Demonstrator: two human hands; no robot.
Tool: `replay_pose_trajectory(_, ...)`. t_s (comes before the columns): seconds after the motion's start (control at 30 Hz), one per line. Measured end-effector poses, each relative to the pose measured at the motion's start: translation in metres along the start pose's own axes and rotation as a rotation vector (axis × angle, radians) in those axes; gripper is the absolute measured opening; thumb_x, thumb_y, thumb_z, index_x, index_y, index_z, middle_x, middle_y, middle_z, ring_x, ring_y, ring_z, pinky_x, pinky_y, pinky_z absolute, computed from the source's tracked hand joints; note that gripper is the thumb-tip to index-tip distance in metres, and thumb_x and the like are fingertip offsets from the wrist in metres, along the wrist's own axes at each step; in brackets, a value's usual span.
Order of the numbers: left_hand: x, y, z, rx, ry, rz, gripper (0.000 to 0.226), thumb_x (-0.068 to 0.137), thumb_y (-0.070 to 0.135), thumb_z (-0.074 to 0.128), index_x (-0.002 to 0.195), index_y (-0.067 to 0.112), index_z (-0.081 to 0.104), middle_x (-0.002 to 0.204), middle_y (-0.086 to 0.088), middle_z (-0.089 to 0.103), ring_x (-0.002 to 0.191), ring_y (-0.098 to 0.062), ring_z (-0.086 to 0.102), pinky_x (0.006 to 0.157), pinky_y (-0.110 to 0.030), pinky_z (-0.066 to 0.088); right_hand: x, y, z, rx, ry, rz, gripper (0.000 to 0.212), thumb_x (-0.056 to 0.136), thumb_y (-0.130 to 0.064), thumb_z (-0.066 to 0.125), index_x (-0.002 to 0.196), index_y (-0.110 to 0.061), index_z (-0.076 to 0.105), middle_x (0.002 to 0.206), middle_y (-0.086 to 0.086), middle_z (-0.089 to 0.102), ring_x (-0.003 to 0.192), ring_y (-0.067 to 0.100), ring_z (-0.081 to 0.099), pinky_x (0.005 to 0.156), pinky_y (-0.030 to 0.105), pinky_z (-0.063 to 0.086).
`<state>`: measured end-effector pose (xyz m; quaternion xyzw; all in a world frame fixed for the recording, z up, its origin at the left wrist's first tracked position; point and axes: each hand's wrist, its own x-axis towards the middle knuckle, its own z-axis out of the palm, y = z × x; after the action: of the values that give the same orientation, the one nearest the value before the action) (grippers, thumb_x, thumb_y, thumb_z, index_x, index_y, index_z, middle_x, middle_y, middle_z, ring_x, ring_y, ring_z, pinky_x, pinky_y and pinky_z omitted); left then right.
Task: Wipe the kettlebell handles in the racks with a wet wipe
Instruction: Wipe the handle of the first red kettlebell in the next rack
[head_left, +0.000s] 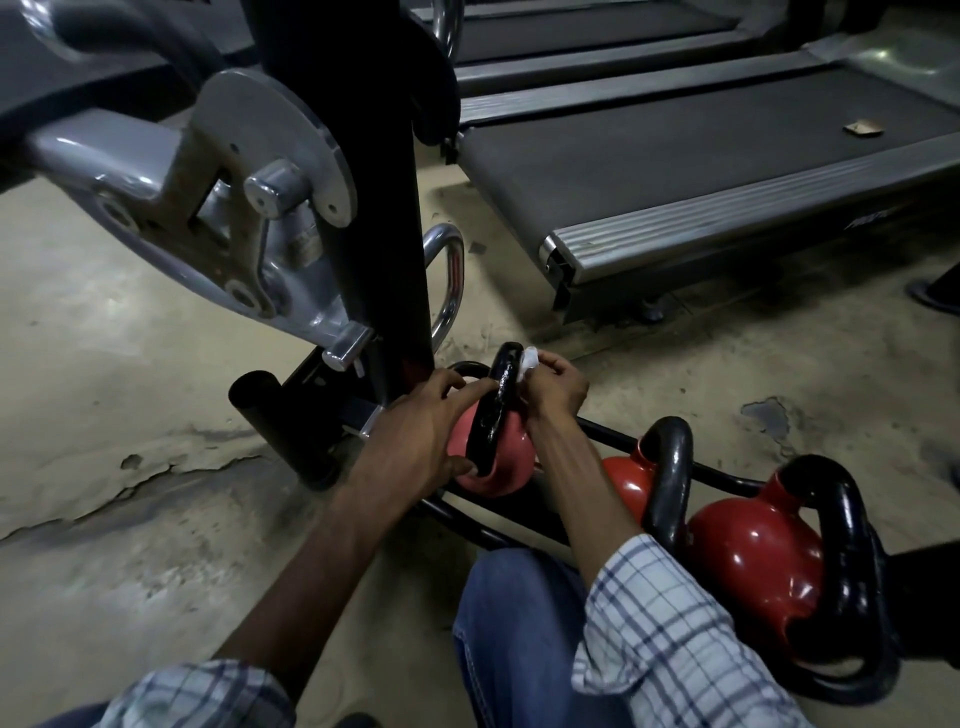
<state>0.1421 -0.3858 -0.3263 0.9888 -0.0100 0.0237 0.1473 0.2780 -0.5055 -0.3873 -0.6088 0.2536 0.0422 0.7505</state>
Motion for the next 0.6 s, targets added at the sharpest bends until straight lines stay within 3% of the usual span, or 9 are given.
replay_pose_trajectory(0.1,0.000,-0.001,0.001,-0.012,0.001,-0.001,0.104,0.068,0.038,0.089,0.152,0.046,0.027,0.146,0.007,0.038,0.123,-0.020,0.054,0.091,-0.038,0.053,-0.024,-0.008,-0.005,0.000,-0.040,-0.033,0.016,0.087,-0.019,0.076,0.073,-0.024,0.072,0.081,0.009,0.076,0.077,0.025,0.071,0.077,0.041,0.060)
replay_pose_trajectory(0.2,0.000,-0.003,0.004,-0.008,0.004,0.002,0.105,0.067,0.038,0.089,0.151,0.047,0.026,0.145,0.007,0.039,0.122,-0.021,0.054,0.091,-0.040,0.053,-0.035,0.001,-0.011,-0.085,-0.065,-0.280,0.014,0.087,-0.032,0.073,0.074,-0.036,0.076,0.084,-0.002,0.078,0.086,0.019,0.075,0.079,0.040,0.060)
replay_pose_trajectory(0.27,0.000,-0.004,0.005,-0.016,0.003,0.003,0.105,0.067,0.038,0.089,0.151,0.048,0.026,0.144,0.007,0.039,0.121,-0.021,0.055,0.090,-0.041,0.054,-0.031,0.003,-0.012,-0.194,-0.050,-0.431,0.005,0.086,-0.030,0.075,0.082,-0.030,0.079,0.084,-0.005,0.078,0.084,0.013,0.074,0.079,0.036,0.059)
replay_pose_trajectory(0.33,0.000,-0.003,0.005,-0.016,0.007,0.004,0.105,0.068,0.039,0.088,0.151,0.048,0.026,0.144,0.007,0.039,0.120,-0.021,0.055,0.090,-0.041,0.054,-0.013,-0.004,-0.010,-0.214,-0.044,-0.379,0.009,0.083,-0.024,0.081,0.088,-0.015,0.081,0.082,0.000,0.078,0.080,0.013,0.074,0.080,0.034,0.060)
replay_pose_trajectory(0.47,0.000,-0.004,0.006,-0.008,-0.007,-0.002,0.105,0.070,0.039,0.087,0.152,0.048,0.023,0.147,0.006,0.038,0.124,-0.022,0.053,0.094,-0.042,0.053,0.023,-0.019,-0.010,-0.221,-0.165,-0.021,0.018,0.073,-0.008,0.087,0.088,-0.002,0.080,0.086,0.015,0.077,0.084,0.028,0.075,0.088,0.046,0.061)
replay_pose_trajectory(0.53,0.001,-0.004,0.006,-0.016,-0.006,-0.006,0.104,0.070,0.038,0.088,0.152,0.048,0.024,0.147,0.007,0.038,0.123,-0.022,0.054,0.095,-0.043,0.053,0.023,-0.032,-0.010,-0.342,-0.216,-0.132,0.015,0.072,-0.007,0.086,0.085,-0.003,0.080,0.082,0.016,0.076,0.076,0.024,0.071,0.080,0.037,0.059)
replay_pose_trajectory(0.6,0.001,-0.004,0.006,-0.010,-0.006,-0.004,0.104,0.070,0.037,0.087,0.152,0.048,0.024,0.147,0.007,0.038,0.123,-0.021,0.054,0.094,-0.041,0.052,0.011,-0.047,-0.010,-0.519,-0.280,-0.366,0.012,0.073,-0.015,0.087,0.082,-0.009,0.081,0.076,0.007,0.076,0.069,0.013,0.069,0.070,0.027,0.055)
